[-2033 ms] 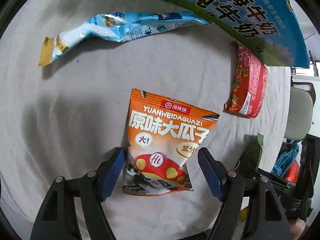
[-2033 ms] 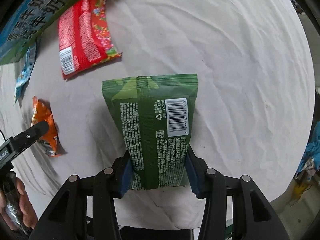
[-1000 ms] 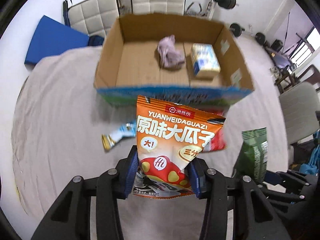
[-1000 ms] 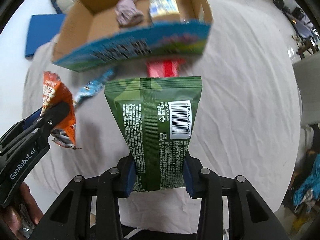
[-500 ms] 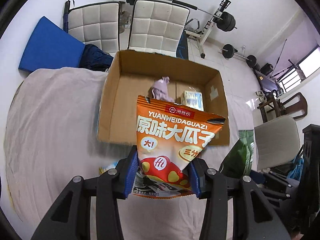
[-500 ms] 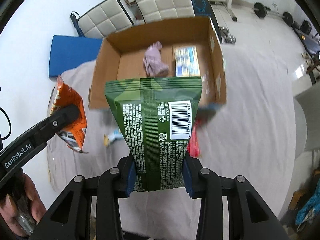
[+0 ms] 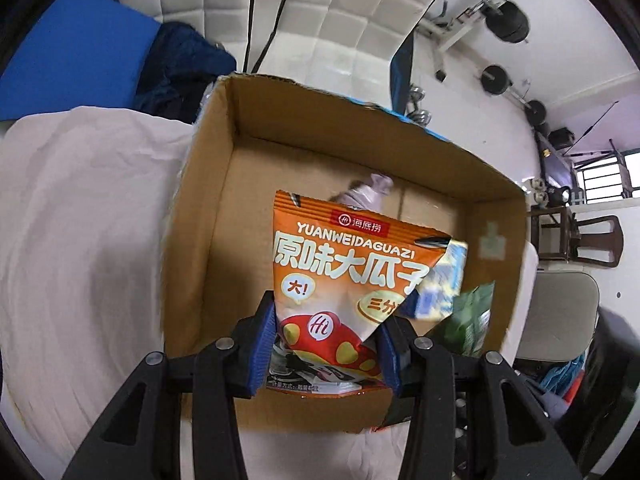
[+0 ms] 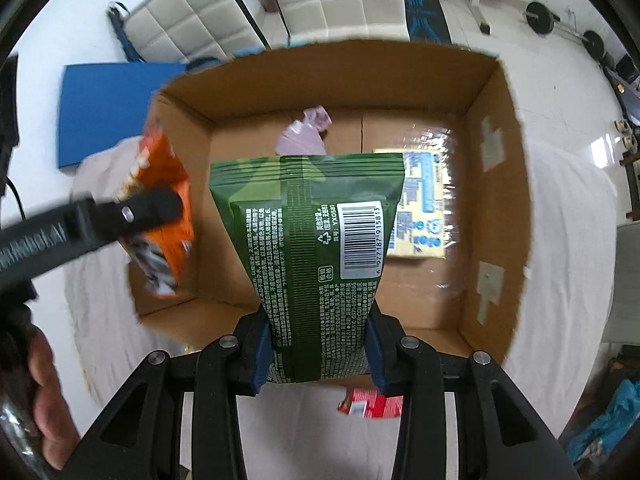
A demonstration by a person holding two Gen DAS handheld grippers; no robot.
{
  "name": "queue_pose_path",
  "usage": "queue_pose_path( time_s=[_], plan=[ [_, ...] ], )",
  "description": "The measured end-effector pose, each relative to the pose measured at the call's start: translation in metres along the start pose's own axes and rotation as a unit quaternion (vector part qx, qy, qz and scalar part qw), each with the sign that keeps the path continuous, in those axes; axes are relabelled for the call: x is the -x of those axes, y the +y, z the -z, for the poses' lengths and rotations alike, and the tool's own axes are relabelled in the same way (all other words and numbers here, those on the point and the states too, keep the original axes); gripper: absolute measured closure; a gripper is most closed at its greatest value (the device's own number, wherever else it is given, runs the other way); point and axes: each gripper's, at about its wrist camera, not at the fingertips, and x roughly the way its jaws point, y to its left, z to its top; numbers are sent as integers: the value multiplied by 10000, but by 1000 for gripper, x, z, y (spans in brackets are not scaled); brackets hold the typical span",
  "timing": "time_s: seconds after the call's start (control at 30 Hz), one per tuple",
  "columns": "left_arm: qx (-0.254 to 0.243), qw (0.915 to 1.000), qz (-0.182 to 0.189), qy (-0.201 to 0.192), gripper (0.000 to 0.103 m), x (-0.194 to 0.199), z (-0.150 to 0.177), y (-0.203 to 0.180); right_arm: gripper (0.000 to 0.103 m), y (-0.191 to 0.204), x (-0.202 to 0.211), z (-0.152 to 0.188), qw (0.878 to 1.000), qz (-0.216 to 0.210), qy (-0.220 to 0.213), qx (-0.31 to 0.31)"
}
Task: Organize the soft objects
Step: 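Carry the orange bag with the left tool into the box while the right tool carries the green bag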
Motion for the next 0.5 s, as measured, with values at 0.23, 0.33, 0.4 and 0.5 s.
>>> queue_pose_path(
  time_s=[0.23, 0.33, 0.4, 0.5],
  plan=[
    [-135, 9985, -424, 312, 61, -39, -35, 5, 62, -3, -53, -20, 9986, 63, 507, -169],
    [-283, 9973, -542, 395, 60, -48, -47, 4, 61, -1, -60, -18, 9980, 152, 594, -120],
    [-341, 9962, -683, 429, 59, -53, -55, 4, 61, 0, -68, -18, 9974, 158, 701, -110],
    [-338, 9951, -780, 507, 59, -56, -62, 6, 60, 2, -80, -20, 9957, 191, 900, -68]
  ],
)
